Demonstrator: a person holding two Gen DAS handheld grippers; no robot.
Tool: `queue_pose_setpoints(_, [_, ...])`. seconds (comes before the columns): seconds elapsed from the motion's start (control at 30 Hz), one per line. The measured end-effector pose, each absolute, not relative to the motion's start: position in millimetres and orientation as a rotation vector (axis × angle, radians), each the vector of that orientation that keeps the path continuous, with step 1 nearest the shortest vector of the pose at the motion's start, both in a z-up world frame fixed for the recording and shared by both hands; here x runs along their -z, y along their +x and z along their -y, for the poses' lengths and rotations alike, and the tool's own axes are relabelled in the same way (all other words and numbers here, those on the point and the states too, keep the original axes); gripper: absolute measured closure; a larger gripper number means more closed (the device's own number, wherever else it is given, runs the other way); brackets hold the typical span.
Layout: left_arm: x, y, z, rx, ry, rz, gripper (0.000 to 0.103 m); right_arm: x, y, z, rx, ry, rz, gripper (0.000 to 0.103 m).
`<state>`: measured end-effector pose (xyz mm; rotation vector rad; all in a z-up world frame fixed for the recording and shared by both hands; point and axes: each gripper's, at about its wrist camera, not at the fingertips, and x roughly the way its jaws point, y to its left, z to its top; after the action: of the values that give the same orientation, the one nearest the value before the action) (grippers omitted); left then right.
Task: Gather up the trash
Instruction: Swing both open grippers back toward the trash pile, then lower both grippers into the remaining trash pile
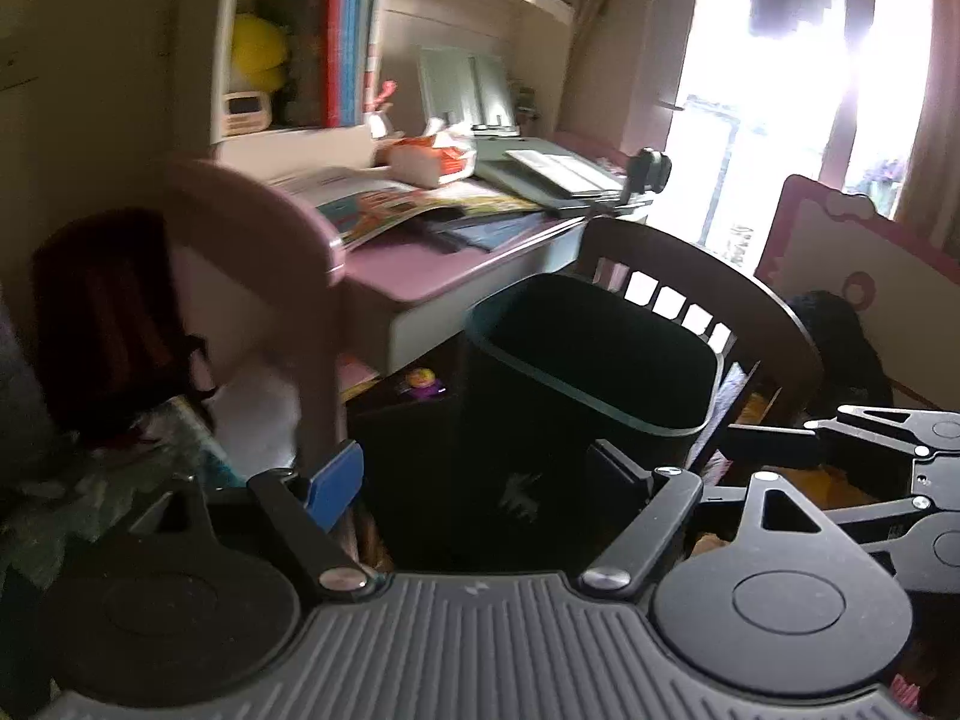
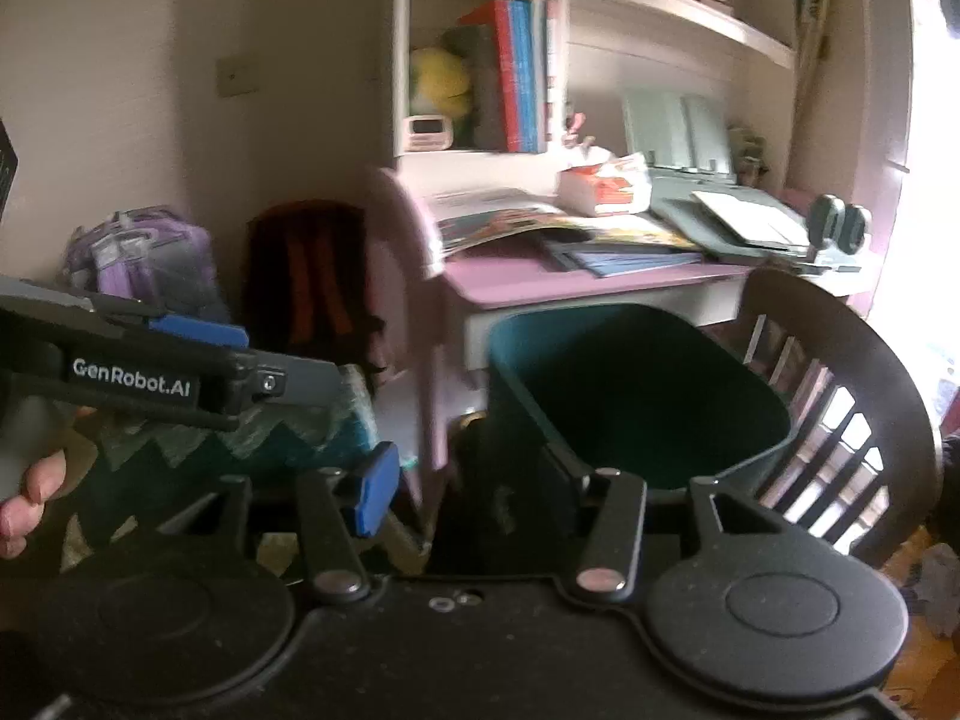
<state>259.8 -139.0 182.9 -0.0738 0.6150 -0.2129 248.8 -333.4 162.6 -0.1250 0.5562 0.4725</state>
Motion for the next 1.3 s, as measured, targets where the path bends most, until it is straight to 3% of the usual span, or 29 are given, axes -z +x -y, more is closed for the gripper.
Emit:
queue_pose_setpoints(0.43, [-142,203,65,0.128,-0.104,-0.650,0.017,-126,223,251,-0.652,-0.151,-0.617,0.050])
queue_pose_setpoints(0.67, [-103,183,18,0.054,-0.197,-0.628,0.005,-90,218,205,-0.735,-0.155,-0.642,0.049])
queue_pose_setpoints(1.03, [20,180,-76,-0.161,-0.293,-0.723,0.005,48,251,126,-0.768,-0.083,-0.898,0.048])
queue_pose_setpoints(1.3, [140,205,-126,-0.258,-0.313,-0.900,0.005,158,301,90,-0.639,0.008,-1.135,0.048])
